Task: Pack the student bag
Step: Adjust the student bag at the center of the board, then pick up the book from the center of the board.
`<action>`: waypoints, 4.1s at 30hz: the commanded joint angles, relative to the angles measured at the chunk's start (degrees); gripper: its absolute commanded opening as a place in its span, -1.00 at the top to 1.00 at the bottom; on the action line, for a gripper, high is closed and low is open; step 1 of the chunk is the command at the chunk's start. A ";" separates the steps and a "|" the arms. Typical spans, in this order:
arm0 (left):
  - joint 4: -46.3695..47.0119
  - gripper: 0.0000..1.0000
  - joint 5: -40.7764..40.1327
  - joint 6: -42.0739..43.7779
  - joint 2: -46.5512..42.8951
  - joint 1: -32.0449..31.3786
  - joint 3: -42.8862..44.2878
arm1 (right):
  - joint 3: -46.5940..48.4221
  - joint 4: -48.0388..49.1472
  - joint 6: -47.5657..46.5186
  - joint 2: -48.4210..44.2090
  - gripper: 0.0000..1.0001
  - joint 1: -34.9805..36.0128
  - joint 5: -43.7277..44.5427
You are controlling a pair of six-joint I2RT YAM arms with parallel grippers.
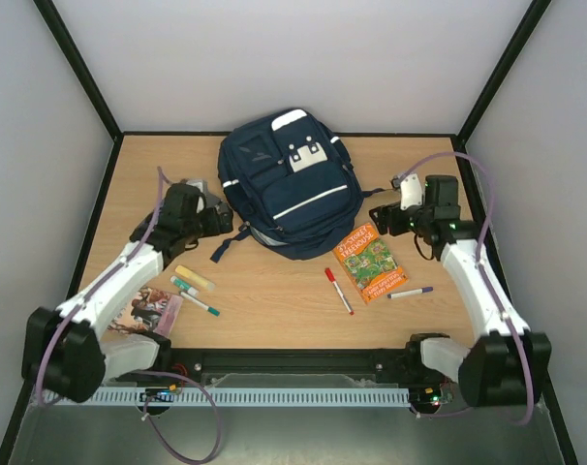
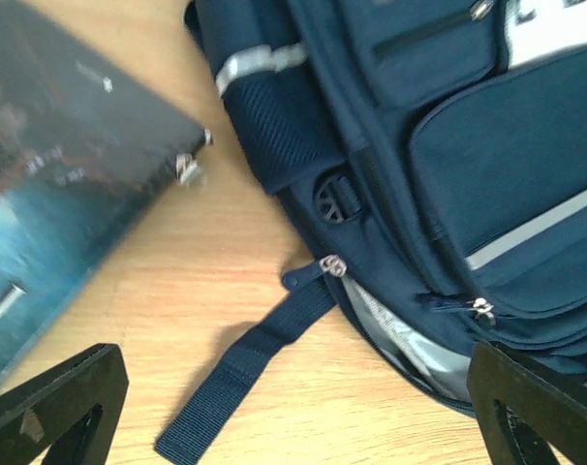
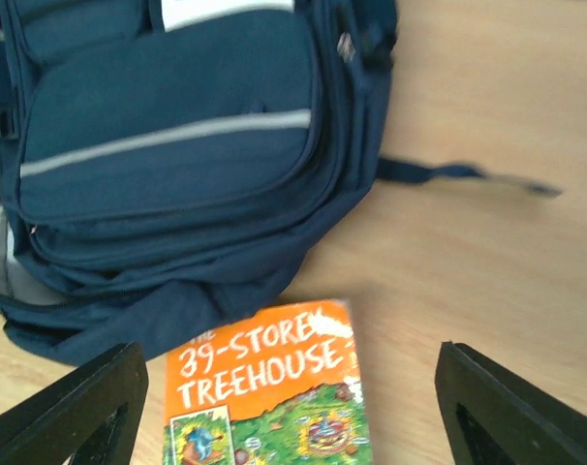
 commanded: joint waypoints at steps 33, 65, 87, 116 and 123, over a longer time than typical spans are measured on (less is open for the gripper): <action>6.42 -0.99 8.48 -15.67 46.81 -2.93 22.13 | 27.14 -12.74 -1.21 49.09 -0.26 4.11 -21.68; 6.39 -0.85 11.03 -11.60 21.44 -27.43 15.40 | 7.78 -22.89 -14.20 19.02 -0.34 -1.50 -0.30; 15.47 -0.83 11.13 -23.06 48.20 -37.58 25.17 | 5.03 -20.01 -12.92 26.76 -0.31 -1.61 3.98; 10.46 -0.62 18.99 -15.33 66.69 -31.95 47.62 | 0.45 -16.80 -10.65 35.99 0.52 -1.53 2.53; 6.57 -0.64 17.66 -17.71 66.23 -29.99 49.34 | -0.58 -15.49 -8.47 40.36 0.81 -1.53 7.08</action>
